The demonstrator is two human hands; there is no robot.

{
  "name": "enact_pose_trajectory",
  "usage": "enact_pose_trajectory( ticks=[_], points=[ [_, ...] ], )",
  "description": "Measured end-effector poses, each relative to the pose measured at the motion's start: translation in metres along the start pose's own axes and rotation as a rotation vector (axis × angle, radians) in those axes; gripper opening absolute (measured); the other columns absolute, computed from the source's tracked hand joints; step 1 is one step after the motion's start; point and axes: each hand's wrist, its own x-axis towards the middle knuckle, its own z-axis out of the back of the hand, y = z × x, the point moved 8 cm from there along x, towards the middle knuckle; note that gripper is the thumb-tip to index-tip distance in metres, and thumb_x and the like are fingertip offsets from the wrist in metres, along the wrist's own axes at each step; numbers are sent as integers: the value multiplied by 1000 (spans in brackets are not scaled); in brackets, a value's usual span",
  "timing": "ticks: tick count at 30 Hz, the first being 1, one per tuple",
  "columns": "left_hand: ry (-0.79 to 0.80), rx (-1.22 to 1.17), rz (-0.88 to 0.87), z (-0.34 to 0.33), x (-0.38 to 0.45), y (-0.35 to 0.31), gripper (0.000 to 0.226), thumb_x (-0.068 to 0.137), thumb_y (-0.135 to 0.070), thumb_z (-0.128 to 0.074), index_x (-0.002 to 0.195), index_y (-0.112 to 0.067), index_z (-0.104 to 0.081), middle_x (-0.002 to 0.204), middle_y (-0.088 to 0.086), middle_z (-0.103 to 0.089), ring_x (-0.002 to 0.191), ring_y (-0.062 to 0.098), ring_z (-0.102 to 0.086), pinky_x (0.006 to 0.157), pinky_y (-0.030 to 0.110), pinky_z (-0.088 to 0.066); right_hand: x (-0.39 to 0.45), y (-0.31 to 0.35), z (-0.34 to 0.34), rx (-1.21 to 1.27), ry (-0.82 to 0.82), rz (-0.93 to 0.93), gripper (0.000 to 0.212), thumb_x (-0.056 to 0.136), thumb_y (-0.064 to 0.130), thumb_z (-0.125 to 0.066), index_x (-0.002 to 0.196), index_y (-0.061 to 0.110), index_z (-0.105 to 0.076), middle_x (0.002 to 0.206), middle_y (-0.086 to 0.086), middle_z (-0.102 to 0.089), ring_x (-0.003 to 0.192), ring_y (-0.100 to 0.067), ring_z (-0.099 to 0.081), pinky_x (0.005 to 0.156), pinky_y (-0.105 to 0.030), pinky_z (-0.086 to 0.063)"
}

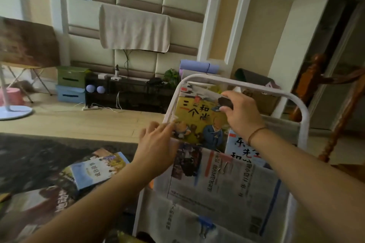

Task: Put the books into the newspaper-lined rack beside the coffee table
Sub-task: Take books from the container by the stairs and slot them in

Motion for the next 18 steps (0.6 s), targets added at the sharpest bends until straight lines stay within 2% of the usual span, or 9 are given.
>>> enact_pose_trajectory(
  ticks=[6,12,15,18],
  points=[
    [35,106,-36,-16,-3,-10,51,96,-54,-41,144,-37,-34,151,-12,-38,136,18,-22,108,43,-19,-11,1,-10,-26,81,48,47,90,7,-64,135,11,-53,124,-13,-60,113,-31,-57,97,-41,-48],
    [56,213,-92,-27,-8,-16,45,94,-58,-37,133,-36,-42,137,-10,-46,125,18,-26,99,42,-22,-19,8,-24,-150,80,131,46,87,10,-66,132,13,-56,113,-9,-63,104,-30,-58,90,-45,-49],
    [102,262,-87,-36,-11,-15,55,94,-59,-34,141,-31,-36,141,-7,-39,128,20,-23,103,44,-21,-37,9,-37,-283,100,172,41,86,21,-66,127,16,-60,113,-4,-62,105,-26,-55,89,-41,-44],
    [109,272,-65,-39,-13,-13,67,89,-64,-23,144,-28,-36,141,-5,-41,128,21,-25,102,45,-24,-51,3,-48,-397,115,160,44,84,29,-68,126,17,-61,114,-2,-60,104,-26,-52,87,-41,-44]
  ],
)
